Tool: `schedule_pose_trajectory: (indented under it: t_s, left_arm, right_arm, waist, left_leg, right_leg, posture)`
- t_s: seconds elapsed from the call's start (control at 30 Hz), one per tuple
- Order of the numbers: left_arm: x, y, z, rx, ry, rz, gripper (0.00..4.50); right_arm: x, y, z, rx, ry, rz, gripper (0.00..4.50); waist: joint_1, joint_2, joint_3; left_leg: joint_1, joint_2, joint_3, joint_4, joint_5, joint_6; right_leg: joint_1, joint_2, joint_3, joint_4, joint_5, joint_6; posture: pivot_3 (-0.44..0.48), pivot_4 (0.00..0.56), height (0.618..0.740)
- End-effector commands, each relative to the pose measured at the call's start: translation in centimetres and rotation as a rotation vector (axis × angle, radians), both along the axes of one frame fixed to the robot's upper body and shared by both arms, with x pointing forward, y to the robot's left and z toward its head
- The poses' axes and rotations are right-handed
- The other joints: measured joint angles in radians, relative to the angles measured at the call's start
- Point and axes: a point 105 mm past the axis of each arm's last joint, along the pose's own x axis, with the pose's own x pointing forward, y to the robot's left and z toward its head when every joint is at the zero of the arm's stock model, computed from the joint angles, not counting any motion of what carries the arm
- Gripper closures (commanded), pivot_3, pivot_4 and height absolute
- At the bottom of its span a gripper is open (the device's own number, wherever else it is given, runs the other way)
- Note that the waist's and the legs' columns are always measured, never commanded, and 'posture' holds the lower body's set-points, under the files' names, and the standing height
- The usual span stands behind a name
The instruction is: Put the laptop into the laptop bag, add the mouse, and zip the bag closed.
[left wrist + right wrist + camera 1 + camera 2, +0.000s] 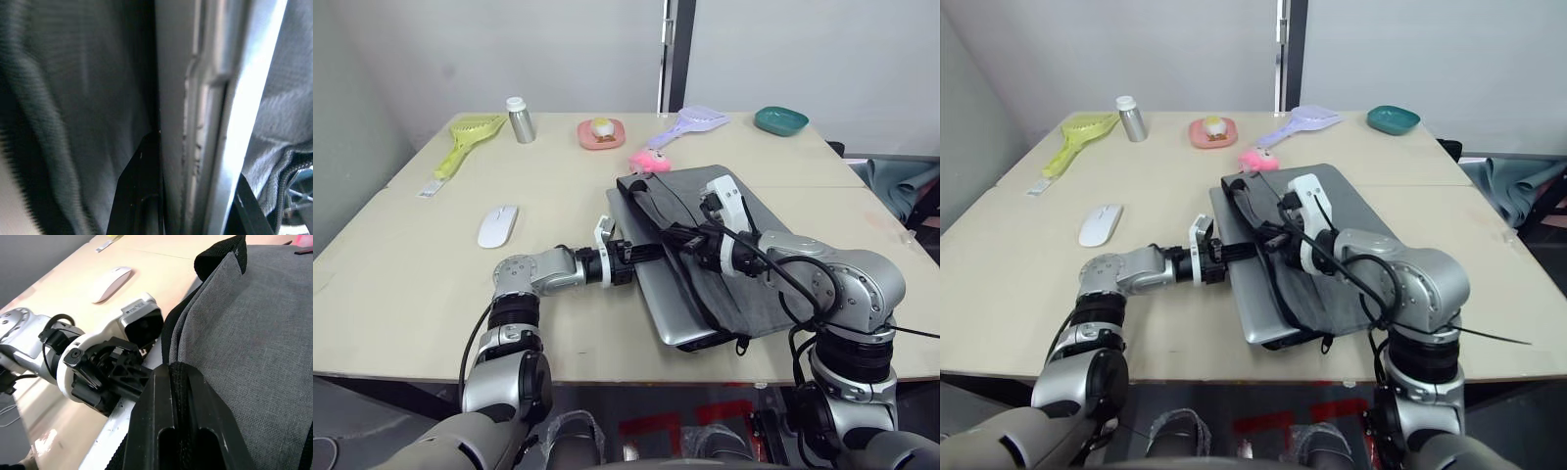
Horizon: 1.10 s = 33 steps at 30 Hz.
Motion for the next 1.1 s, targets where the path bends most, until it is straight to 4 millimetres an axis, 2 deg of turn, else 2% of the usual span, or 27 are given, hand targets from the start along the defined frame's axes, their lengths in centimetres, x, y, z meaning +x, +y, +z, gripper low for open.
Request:
schedule_pose_trajectory:
  t_s: [0.03,0.23,0.57,0.7,0.93,1.1]
  left_arm:
    - [0.3,0.1,3.0,-0.124,-0.094,-0.012,4.21]
    - [1.8,0.0,2.9,-0.105,-0.094,0.076,4.21]
    - [1.4,-1.8,2.7,-0.120,-0.092,0.060,4.21]
    - [2.4,-2.5,2.6,-0.101,-0.090,0.125,4.21]
    - [3.4,-2.4,2.5,-0.075,-0.116,0.218,4.21]
    - [3.2,-2.4,2.6,-0.084,-0.121,0.225,4.21]
  right_arm:
    - [-0.8,0.0,1.6,0.018,-0.073,0.041,4.47]
    - [-1.0,0.0,1.5,0.020,-0.070,0.055,4.47]
    - [-1.5,1.0,1.5,0.043,-0.060,0.084,4.47]
    - [-1.5,1.3,1.6,0.054,-0.059,0.092,4.47]
    - [-1.4,1.3,1.5,0.051,-0.052,0.085,4.47]
    - [-1.3,1.1,1.3,0.045,-0.048,0.078,4.47]
  waist:
    - [0.000,0.000,0.000]
    - [0.001,0.000,0.000]
    - [0.002,0.000,0.000]
    - [0.002,0.000,0.000]
    - [0.001,0.000,0.000]
    - [0.002,0.000,0.000]
  left_leg:
    - [0.000,0.000,0.000,0.000,0.000,0.000]
    - [0.000,0.000,0.000,0.000,0.000,0.000]
    - [0.000,0.000,0.000,0.000,0.000,0.000]
    - [0.000,0.000,0.000,0.000,0.000,0.000]
    - [0.000,0.000,0.000,0.000,0.000,0.000]
    - [0.000,0.000,0.000,0.000,0.000,0.000]
  right_leg:
    - [0.000,0.000,0.000,0.000,0.000,0.000]
    - [0.000,0.000,0.000,0.000,0.000,0.001]
    - [0.000,0.000,0.000,-0.001,0.000,0.001]
    - [0.000,0.000,0.000,-0.001,0.000,0.001]
    - [0.000,0.000,0.000,-0.001,0.001,0.001]
    - [0.000,0.000,0.000,-0.001,0.001,0.001]
  posture:
    - [0.000,0.150,0.740]
    - [0.000,0.150,0.740]
    - [0.000,0.150,0.740]
    - [0.000,0.150,0.740]
    - [0.000,0.150,0.740]
    - [0.000,0.150,0.740]
